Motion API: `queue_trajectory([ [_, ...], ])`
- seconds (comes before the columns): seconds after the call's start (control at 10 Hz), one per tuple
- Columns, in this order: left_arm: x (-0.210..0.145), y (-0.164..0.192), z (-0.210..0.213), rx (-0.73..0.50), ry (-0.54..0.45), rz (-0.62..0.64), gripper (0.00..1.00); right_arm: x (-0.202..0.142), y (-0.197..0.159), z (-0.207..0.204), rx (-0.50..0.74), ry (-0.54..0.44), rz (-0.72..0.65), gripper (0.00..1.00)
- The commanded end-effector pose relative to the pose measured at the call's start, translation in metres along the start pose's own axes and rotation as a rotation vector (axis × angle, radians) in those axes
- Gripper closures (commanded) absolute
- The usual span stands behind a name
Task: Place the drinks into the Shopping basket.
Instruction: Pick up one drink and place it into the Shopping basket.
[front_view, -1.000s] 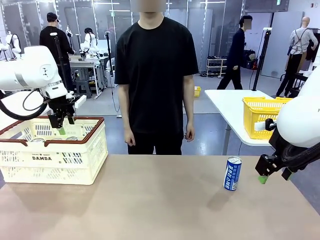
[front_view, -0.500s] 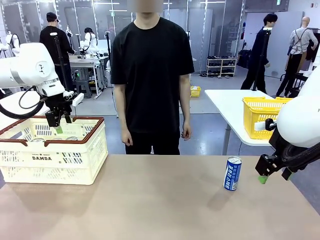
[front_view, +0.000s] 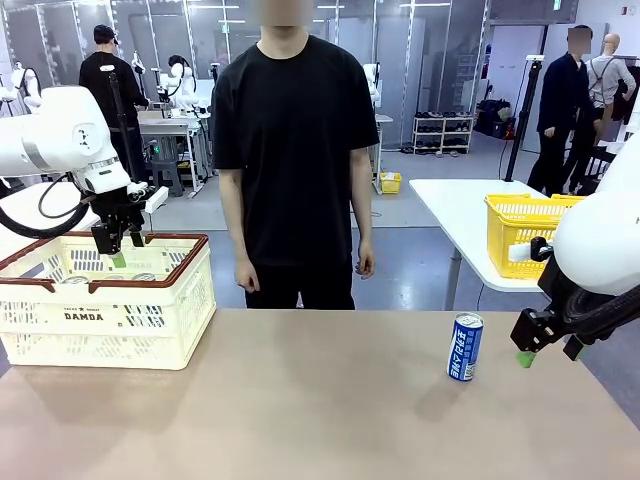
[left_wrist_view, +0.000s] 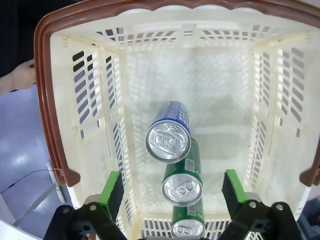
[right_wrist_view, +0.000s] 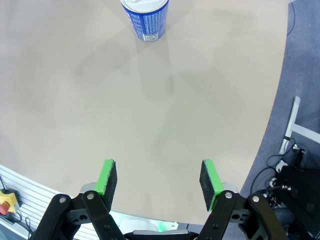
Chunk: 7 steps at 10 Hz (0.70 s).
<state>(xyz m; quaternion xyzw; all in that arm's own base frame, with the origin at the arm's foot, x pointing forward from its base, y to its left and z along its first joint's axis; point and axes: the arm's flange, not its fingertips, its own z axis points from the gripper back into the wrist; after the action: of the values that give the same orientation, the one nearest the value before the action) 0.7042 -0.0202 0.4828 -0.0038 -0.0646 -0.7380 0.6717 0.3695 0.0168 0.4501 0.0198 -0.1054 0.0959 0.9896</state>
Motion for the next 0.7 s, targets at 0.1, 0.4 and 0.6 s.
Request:
queue_trajectory([
  [0.1, -0.001, 0.002, -0.001, 0.009, 0.009, -0.011, 0.00, -0.001, -0.001, 0.001, 0.002, -0.002, -0.001, 0.16],
  [0.4, -0.001, 0.002, -0.001, 0.009, 0.009, -0.011, 0.00, -0.002, 0.009, 0.013, -0.062, -0.021, 0.078, 0.16],
  [0.6, 0.000, 0.000, 0.000, 0.000, 0.000, 0.000, 0.00, 0.023, 0.017, 0.028, -0.142, -0.075, 0.140, 0.16],
])
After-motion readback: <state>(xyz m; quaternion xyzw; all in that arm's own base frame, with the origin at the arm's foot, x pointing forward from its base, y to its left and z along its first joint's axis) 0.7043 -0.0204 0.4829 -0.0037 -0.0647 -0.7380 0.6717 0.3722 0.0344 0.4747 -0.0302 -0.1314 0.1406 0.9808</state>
